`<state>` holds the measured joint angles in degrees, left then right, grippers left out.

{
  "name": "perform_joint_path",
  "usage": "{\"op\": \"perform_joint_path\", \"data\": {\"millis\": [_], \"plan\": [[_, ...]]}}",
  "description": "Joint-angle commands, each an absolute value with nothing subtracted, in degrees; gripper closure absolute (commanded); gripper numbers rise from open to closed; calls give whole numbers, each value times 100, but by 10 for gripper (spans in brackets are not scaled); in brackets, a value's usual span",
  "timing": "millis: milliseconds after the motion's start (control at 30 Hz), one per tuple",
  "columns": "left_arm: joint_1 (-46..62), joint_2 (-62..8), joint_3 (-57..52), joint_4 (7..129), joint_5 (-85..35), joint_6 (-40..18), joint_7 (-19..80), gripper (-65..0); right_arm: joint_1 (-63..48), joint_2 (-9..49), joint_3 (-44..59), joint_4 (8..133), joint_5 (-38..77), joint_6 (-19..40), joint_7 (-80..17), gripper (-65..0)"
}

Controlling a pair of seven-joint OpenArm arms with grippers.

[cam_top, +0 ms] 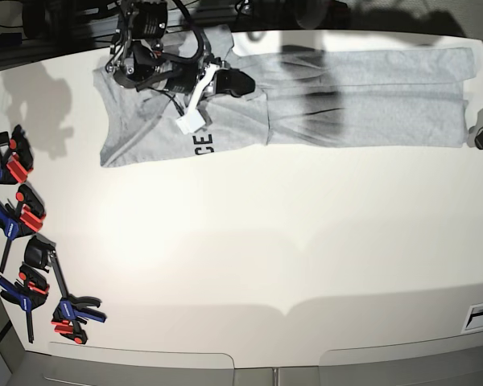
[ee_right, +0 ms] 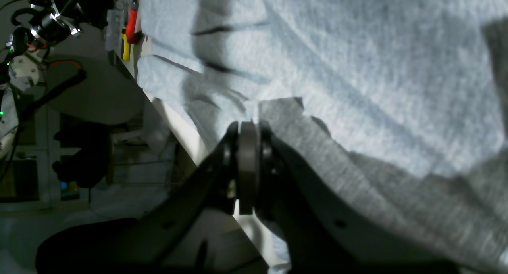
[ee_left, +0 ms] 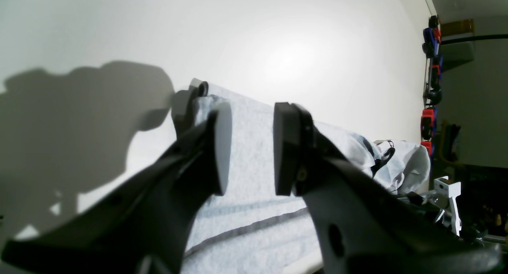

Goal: Fold the T-shirt properly

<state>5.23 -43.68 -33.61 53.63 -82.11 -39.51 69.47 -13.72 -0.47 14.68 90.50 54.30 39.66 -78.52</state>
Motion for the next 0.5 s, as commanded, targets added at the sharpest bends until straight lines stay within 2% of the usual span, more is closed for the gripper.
{"op": "perform_joint_path", "data": {"millis": [0,67,100,167,200,267,467], "plan": [[478,-4558,-3415,5441,-8346,-4000,6899,-166,-1334,-45,1466,9155,5616,4000,-7795,0],[478,-4560,-3415,5441,-8350,-4000,6886,-166,-1334,-45,1466,9155,5616,4000,-7797,0],[478,-4563,-3415,5441,-8350,-4000,6849,-166,-1334,-45,1466,9155,5616,4000,-7793,-34],[478,-4563,-3422,5441,-8348,-4000,6779,-166,-1334,-45,1466,9159,5618,4000,-7747,-171],[478,-4558,-3465,5441,-8350,-4000,6766,-166,-1334,-45,1466,9181,5621,4000,-7706,-203],[480,-4560,-3636,5441,-8394,-4000,6777,-173,-1332,-45,1466,9327,5688,4000,-7631,-207],[698,-4558,-4525,5441,-8409,-4000,6899,-278,-1332,-45,1466,10353,5892,4000,-7376,-206]]}}
